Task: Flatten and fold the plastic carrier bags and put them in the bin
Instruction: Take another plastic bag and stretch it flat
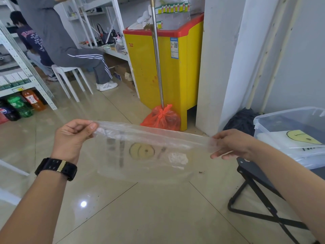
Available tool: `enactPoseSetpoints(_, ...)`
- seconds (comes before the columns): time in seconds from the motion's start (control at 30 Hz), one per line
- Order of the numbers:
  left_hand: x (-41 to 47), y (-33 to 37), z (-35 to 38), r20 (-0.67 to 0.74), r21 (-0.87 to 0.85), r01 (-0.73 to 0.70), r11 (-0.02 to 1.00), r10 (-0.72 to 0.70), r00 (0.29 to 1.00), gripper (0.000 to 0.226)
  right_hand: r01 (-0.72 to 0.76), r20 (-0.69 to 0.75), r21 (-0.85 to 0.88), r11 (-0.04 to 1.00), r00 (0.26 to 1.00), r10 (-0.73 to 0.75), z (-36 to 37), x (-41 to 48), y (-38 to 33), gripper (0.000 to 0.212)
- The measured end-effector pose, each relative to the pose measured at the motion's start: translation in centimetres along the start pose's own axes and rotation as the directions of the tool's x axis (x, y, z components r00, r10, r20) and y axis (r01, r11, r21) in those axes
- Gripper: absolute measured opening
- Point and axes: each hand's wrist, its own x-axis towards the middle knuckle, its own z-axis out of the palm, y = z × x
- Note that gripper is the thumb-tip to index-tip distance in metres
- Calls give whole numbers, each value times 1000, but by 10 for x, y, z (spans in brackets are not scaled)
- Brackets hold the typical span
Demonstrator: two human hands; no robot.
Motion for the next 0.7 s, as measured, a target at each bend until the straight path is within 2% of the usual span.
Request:
enactPoseSetpoints(0.17, 1, 0, -2, -8, -39, 1, 999, -1, 1000, 43, -62, -8, 246, 967, 998, 67, -11, 4, 2, 38)
enactPoseSetpoints(0.23, -1, 2, 1, -27, -41, 1, 999, -2, 1000, 34, -71, -3, 224, 972, 997, 74, -9, 4, 3, 35)
enactPoseSetpoints(0.27, -1, 3, 4, -38, -36, 0, 999, -1, 999, 29, -43, -26, 143, 989, 999, 47, -7, 2, 1, 32)
enactPoseSetpoints(0.3, -2, 4, 9, -39, -14, -5, 1000, 5, 999, 24, 13, -85, -13, 1000, 996, -14, -2, -1, -2, 37)
enactPoseSetpoints(0.37, -8, 10, 27, 23, 64, -25, 998, 23, 999, 16, 206, -220, -283, 937, 937, -272, 15, -11, -10, 55)
enactPoseSetpoints(0.4, -12, 13, 40, 80, 90, -38, 995, 31, 996, 14, 329, -234, -320, 889, 882, -410, 29, -19, -17, 58)
enactPoseSetpoints(0.47, -24, 19, 70, 216, 101, -69, 992, 46, 975, 12, 537, -134, -326, 778, 789, -600, 62, -38, -27, 57)
enactPoseSetpoints(0.57, -44, 22, 113, 414, 102, -100, 990, 49, 909, 10, 667, 56, -311, 677, 724, -687, 105, -43, -27, 48)
enactPoseSetpoints(0.63, -54, 19, 132, 492, 118, -102, 988, 31, 870, 13, 712, 92, -309, 631, 683, -725, 119, -34, -21, 27)
enactPoseSetpoints(0.7, -53, 18, 139, 501, 117, -99, 988, 27, 865, 14, 695, 101, -354, 626, 693, -713, 117, -22, -14, 23)
